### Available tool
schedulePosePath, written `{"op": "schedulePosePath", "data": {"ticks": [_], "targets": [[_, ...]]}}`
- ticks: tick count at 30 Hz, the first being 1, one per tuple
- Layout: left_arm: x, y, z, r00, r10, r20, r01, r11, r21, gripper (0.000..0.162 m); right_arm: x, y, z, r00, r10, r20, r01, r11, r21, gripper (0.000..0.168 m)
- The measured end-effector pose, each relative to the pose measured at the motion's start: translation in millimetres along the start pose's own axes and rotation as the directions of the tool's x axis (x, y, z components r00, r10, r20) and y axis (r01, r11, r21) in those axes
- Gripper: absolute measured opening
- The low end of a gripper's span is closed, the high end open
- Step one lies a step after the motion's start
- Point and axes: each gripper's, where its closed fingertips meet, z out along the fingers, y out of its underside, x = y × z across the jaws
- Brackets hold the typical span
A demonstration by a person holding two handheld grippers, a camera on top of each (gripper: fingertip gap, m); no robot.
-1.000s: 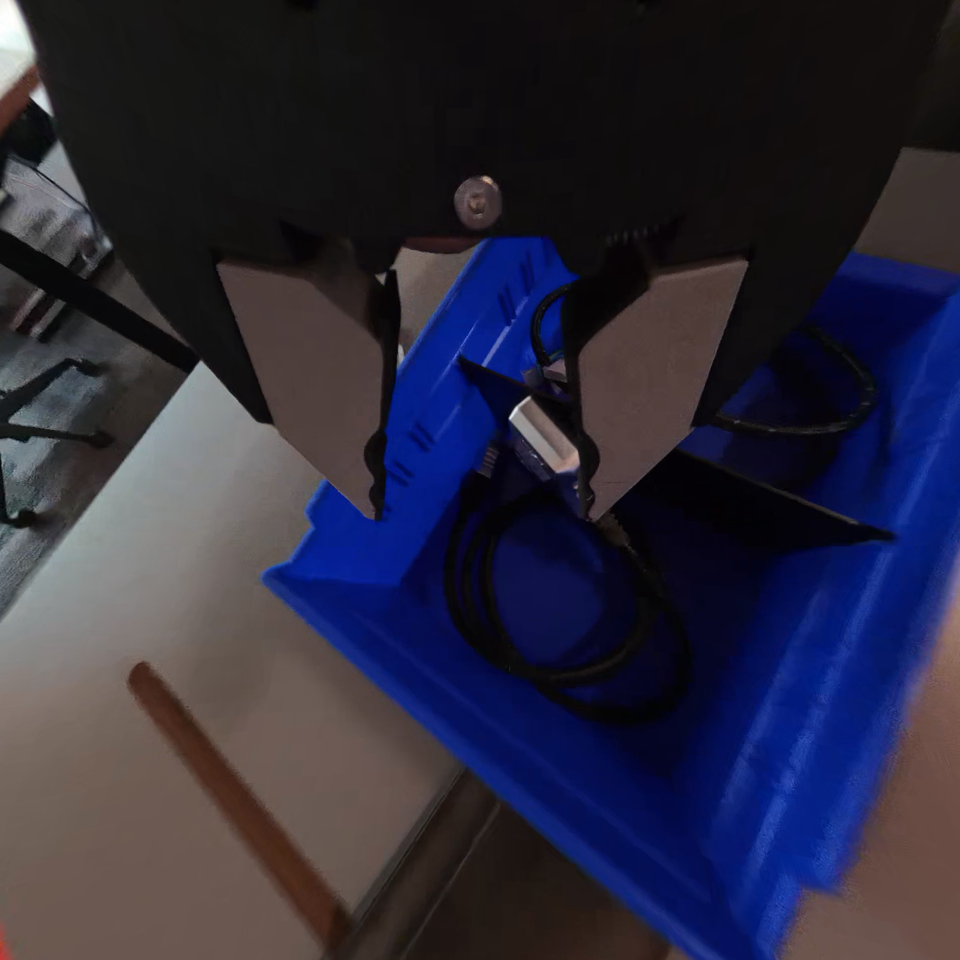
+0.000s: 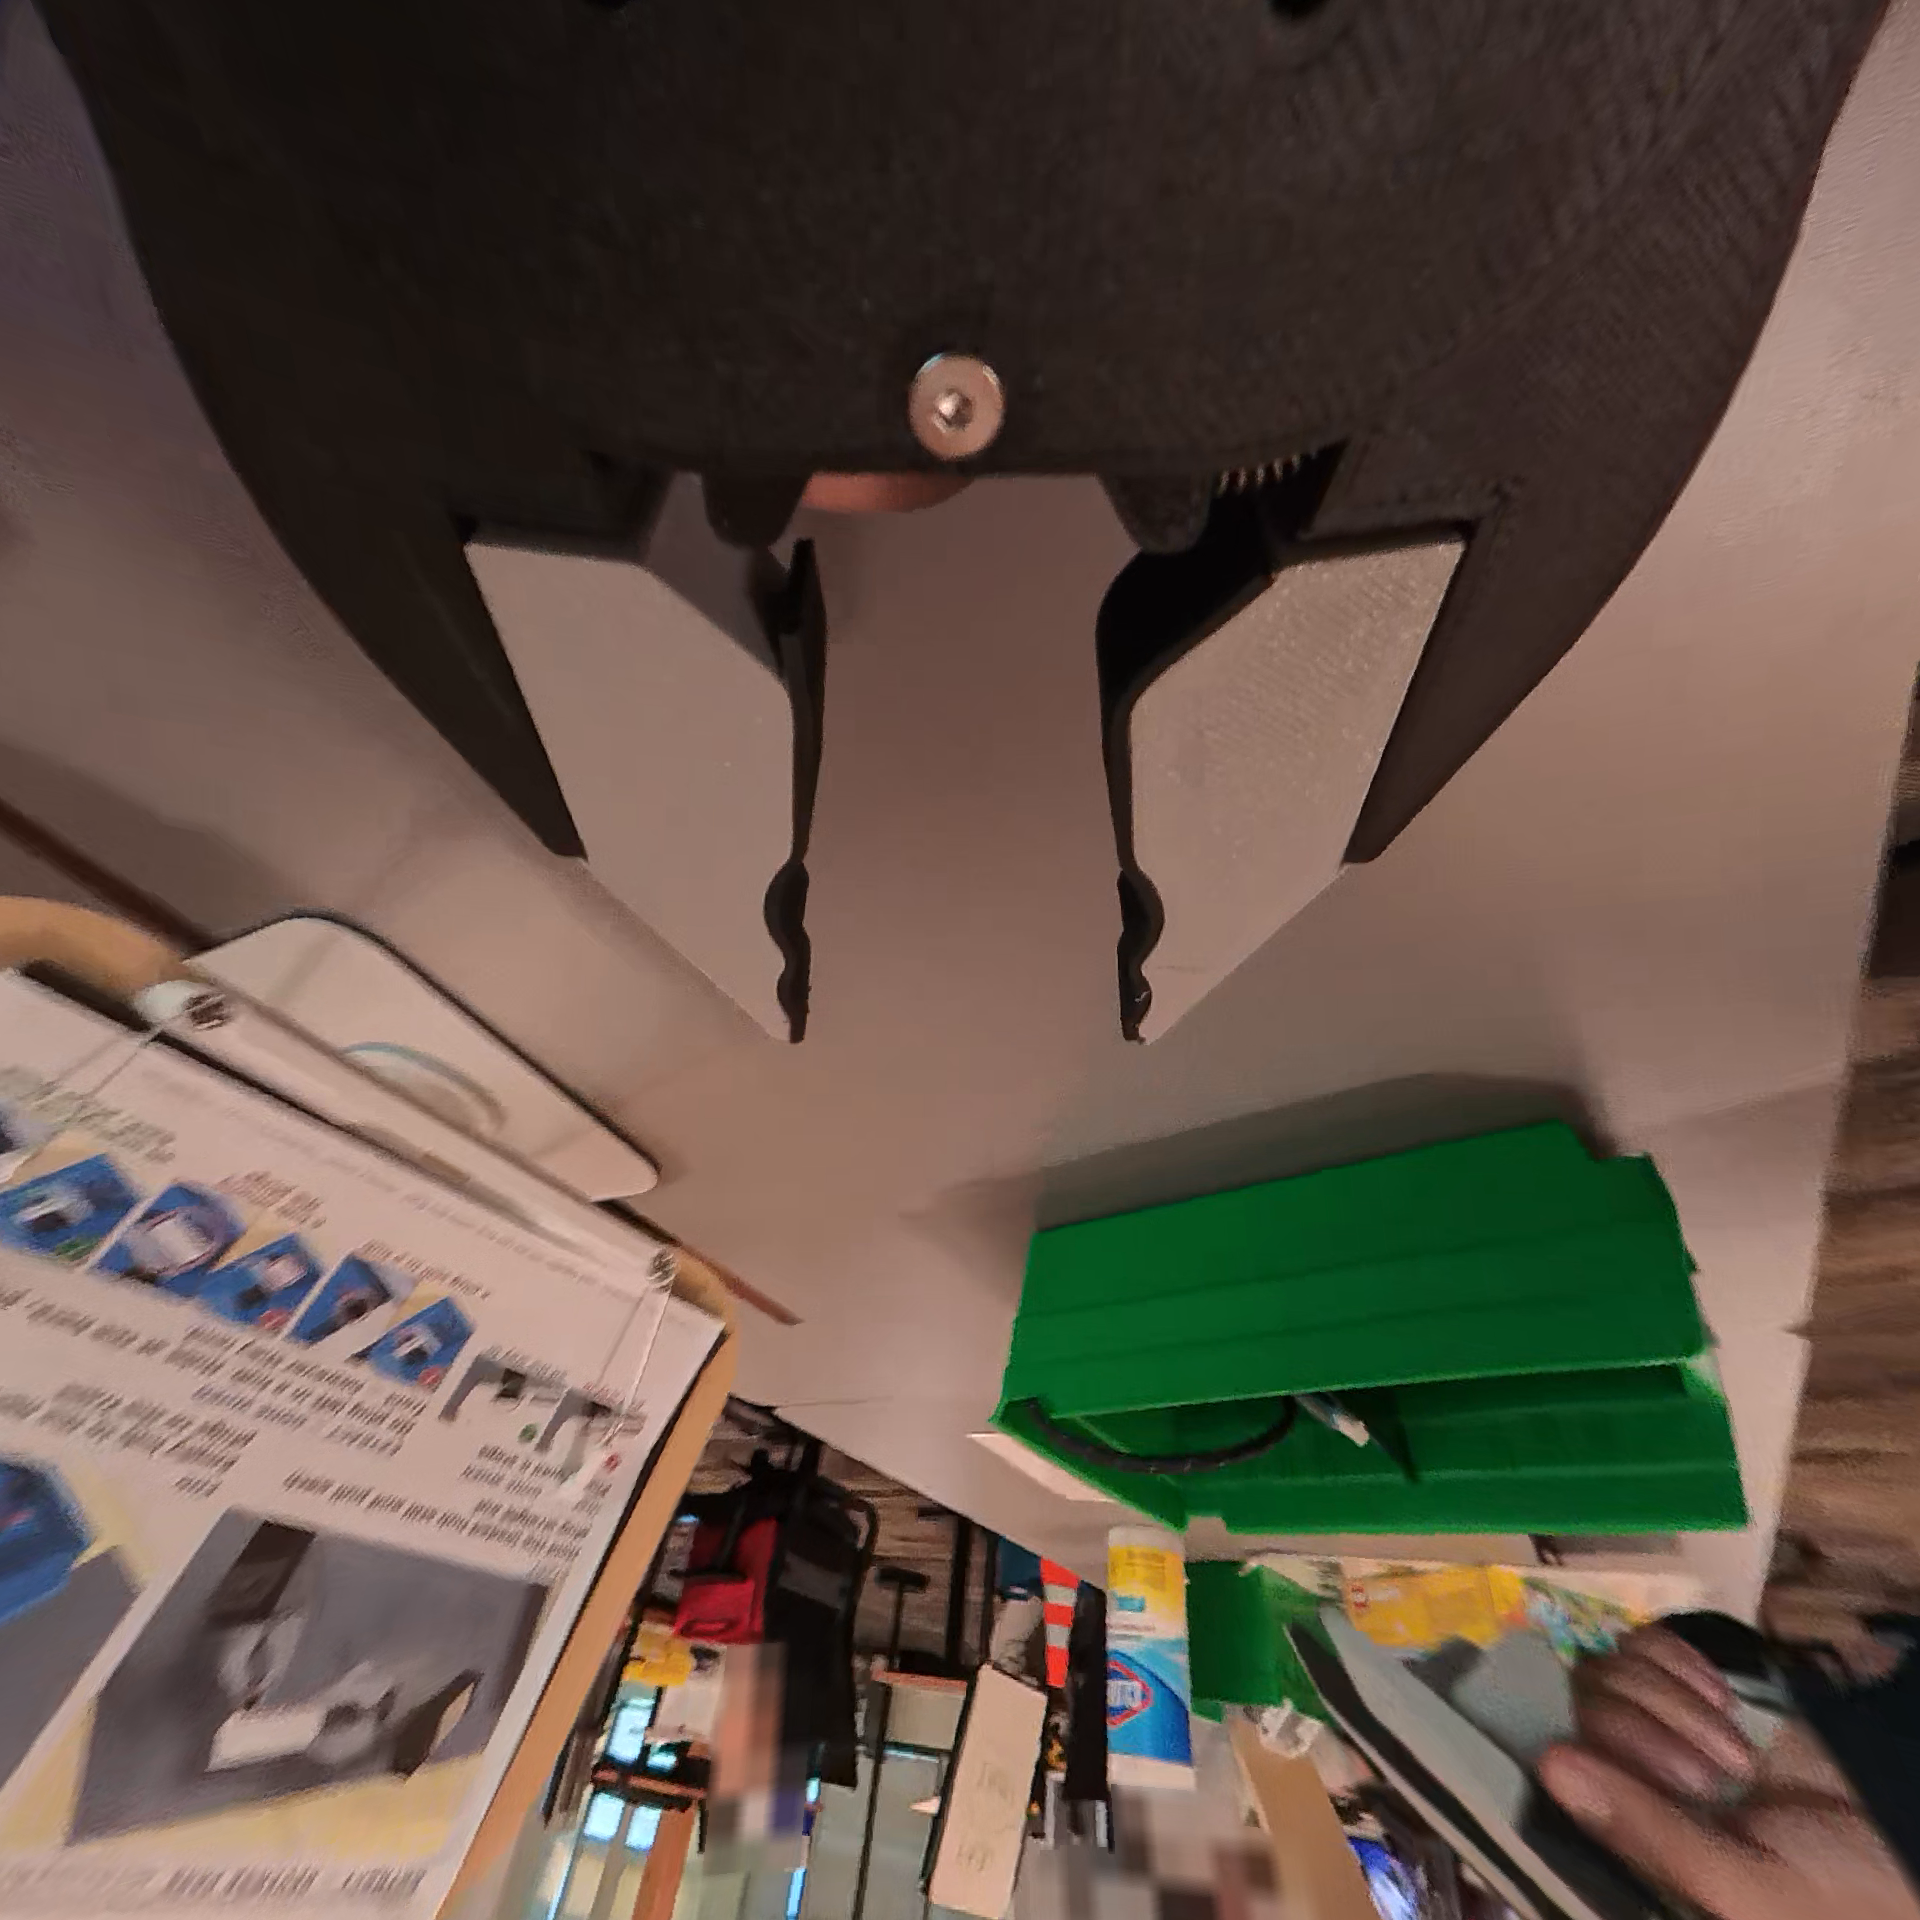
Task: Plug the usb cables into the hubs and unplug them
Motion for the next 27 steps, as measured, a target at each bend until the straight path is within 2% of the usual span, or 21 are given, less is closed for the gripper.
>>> {"op": "schedulePosePath", "data": {"ticks": [3, 5, 7, 8, 10, 11, 14, 17, 23, 27], "targets": [[-23, 37, 24, 0.999, -0.033, -0.038, 0.025, 0.979, -0.201, 0.047, -15, 13, 9, 0.991, 0.096, 0.095, -0.094, 0.995, -0.026, 0.058], [-13, 48, 37, 0.992, -0.041, -0.119, 0.007, 0.961, -0.275, 0.048, -15, 19, 12, 0.995, 0.068, 0.079, -0.064, 0.997, -0.046, 0.058], [-24, 69, 48, 0.997, 0.030, -0.077, -0.059, 0.911, -0.408, 0.051, -13, 23, 13, 0.998, 0.031, 0.052, -0.028, 0.998, -0.063, 0.056], [-29, 80, 53, 0.995, 0.067, -0.069, -0.092, 0.878, -0.470, 0.060, -13, 23, 13, 0.998, 0.023, 0.050, -0.020, 0.998, -0.063, 0.056], [-13, 85, 57, 0.983, 0.052, -0.174, -0.134, 0.856, -0.499, 0.027, -13, 24, 13, 0.998, 0.027, 0.054, -0.023, 0.998, -0.064, 0.056], [-14, 82, 57, 0.984, 0.072, -0.161, -0.143, 0.858, -0.494, 0.018, -13, 25, 13, 0.998, 0.032, 0.055, -0.028, 0.998, -0.065, 0.056], [-37, 68, 50, 0.967, 0.252, -0.016, -0.227, 0.839, -0.495, 0.010, -11, 25, 12, 0.997, 0.056, 0.061, -0.052, 0.997, -0.063, 0.055], [-51, 37, 36, 0.928, 0.350, 0.127, -0.269, 0.866, -0.422, 0.004, -12, 26, 13, 0.995, 0.069, 0.074, -0.064, 0.996, -0.064, 0.054], [-66, -49, -10, 0.820, 0.401, 0.409, -0.357, 0.916, -0.182, 0.004, -11, 44, 22, 0.997, 0.049, 0.060, -0.041, 0.992, -0.123, 0.053], [-53, -107, -46, 0.751, 0.394, 0.530, -0.462, 0.887, -0.004, 0.004, -11, 58, 30, 0.996, 0.063, 0.067, -0.052, 0.986, -0.161, 0.054]]}}
